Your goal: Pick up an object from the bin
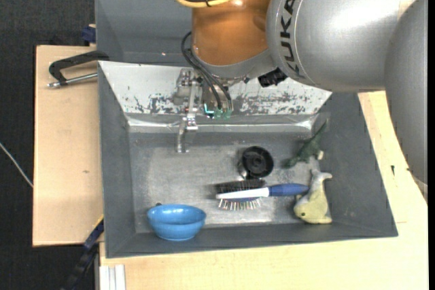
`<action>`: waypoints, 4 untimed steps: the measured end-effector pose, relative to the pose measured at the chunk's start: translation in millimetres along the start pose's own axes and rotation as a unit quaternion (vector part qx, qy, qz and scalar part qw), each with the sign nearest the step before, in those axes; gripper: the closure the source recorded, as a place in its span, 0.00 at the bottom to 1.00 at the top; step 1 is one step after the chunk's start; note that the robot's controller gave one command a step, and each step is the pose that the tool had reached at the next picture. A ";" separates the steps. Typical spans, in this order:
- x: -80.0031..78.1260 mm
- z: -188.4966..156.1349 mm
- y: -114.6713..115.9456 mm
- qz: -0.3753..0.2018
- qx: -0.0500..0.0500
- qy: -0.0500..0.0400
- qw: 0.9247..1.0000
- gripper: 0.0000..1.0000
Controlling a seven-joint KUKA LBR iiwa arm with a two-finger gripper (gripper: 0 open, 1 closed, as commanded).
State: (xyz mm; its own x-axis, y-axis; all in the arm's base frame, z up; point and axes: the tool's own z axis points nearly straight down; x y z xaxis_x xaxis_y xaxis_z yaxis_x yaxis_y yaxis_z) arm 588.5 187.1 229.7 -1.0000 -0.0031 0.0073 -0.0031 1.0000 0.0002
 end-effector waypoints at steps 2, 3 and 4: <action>32.2 128.5 -117.6 -0.176 0.001 -0.003 0.984 0.00; 32.0 128.6 -115.0 -0.177 0.000 -0.004 0.984 1.00; 31.9 128.6 -115.0 -0.177 0.000 -0.004 0.984 0.00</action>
Offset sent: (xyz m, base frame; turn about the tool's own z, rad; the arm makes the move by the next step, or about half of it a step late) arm -0.0016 -0.0545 -0.1310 -0.2135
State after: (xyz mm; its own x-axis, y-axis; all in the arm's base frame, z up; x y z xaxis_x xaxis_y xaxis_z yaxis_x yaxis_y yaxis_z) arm 555.9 72.0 101.3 -0.9364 -0.3510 -0.0006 -0.3510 0.9364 0.0015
